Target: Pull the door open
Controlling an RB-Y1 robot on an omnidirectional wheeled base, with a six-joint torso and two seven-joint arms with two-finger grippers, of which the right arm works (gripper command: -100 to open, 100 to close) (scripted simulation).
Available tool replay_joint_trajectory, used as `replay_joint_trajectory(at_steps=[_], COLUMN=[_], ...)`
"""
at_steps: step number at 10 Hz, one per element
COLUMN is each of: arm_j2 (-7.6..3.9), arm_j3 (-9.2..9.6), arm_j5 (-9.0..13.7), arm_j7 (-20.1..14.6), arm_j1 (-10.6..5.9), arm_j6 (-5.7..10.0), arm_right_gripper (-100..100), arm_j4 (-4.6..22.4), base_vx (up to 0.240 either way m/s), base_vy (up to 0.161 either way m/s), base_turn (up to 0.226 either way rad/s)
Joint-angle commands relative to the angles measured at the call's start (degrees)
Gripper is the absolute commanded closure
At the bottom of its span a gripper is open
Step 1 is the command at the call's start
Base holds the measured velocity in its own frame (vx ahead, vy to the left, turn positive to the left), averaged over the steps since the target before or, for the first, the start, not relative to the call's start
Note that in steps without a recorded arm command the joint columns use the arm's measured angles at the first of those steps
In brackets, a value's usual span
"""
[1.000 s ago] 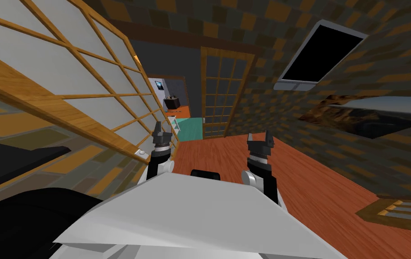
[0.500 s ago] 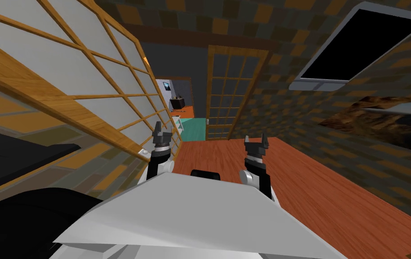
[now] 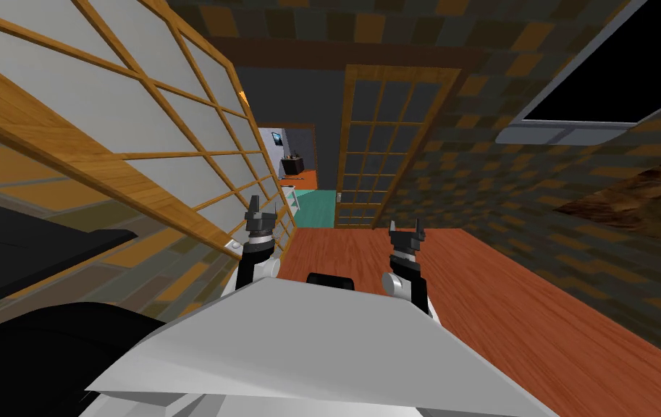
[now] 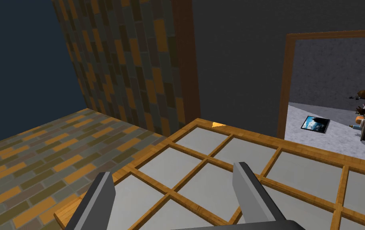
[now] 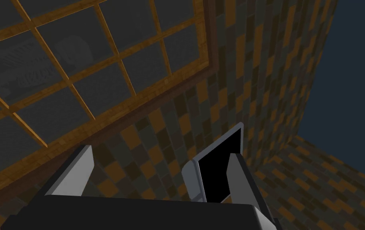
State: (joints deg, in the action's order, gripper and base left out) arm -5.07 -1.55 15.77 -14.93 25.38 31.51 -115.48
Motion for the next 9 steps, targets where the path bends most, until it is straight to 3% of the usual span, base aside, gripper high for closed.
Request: replay_joint_trajectory(at_steps=[1, 9], arm_j2=[-0.25, -1.05], arm_j3=[0.05, 0.66], arm_j5=[1.22, 7.29], arm_j7=[-1.88, -10.74], arm_j1=[-0.6, -3.97], arm_j6=[0.71, 4.37], arm_right_gripper=[-100, -100], arm_j4=[2.16, 13.8], base_vx=[0.093, 0.104], base_vy=[-0.001, 0.001], base_turn=[0.186, 0.171])
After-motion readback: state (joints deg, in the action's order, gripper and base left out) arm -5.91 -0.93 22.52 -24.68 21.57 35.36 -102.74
